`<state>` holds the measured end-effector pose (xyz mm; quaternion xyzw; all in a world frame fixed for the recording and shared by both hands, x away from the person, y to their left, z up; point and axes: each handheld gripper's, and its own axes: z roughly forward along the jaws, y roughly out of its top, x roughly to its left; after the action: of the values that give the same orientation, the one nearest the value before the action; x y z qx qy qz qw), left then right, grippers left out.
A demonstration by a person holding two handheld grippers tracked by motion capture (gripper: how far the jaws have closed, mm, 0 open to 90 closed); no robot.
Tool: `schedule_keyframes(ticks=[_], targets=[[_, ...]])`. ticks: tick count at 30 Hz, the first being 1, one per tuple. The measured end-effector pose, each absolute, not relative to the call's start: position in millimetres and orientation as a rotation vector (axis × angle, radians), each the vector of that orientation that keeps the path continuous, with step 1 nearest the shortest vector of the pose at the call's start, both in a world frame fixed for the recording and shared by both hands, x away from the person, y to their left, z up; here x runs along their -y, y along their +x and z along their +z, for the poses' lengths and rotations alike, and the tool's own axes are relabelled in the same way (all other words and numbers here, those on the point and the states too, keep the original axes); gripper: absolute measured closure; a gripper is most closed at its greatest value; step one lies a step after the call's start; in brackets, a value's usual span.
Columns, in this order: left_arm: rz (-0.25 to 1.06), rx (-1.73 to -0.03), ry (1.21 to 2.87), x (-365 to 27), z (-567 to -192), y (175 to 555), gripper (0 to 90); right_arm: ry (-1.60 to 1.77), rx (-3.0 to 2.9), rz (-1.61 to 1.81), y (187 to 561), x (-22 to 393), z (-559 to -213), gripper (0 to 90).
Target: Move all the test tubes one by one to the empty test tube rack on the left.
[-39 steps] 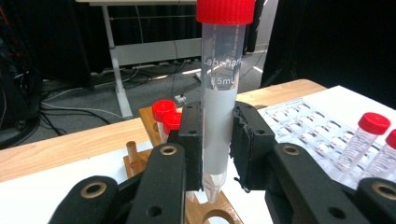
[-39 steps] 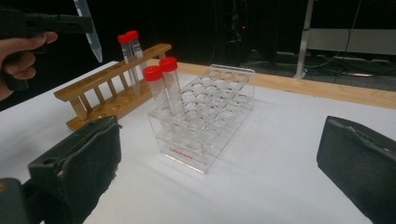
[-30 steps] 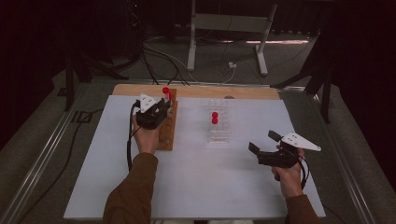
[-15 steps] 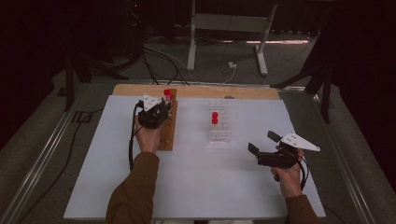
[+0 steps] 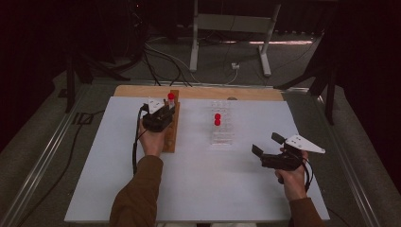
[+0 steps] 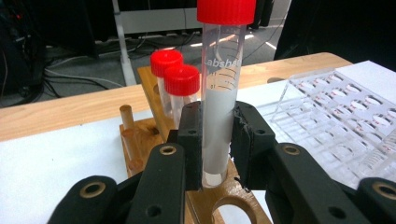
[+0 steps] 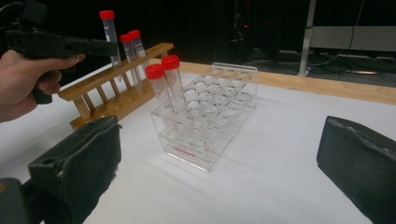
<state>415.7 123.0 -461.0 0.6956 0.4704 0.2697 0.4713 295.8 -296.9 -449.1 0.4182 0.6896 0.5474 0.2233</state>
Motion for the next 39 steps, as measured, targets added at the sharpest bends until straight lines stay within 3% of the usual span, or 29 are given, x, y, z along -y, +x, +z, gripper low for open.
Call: schedule_keyframes(ticks=[39], targets=[[0.600,-1.188,1.727,-130,-473,414,72.8,1.158,-1.913,1.505,296,296,-451,0.0]])
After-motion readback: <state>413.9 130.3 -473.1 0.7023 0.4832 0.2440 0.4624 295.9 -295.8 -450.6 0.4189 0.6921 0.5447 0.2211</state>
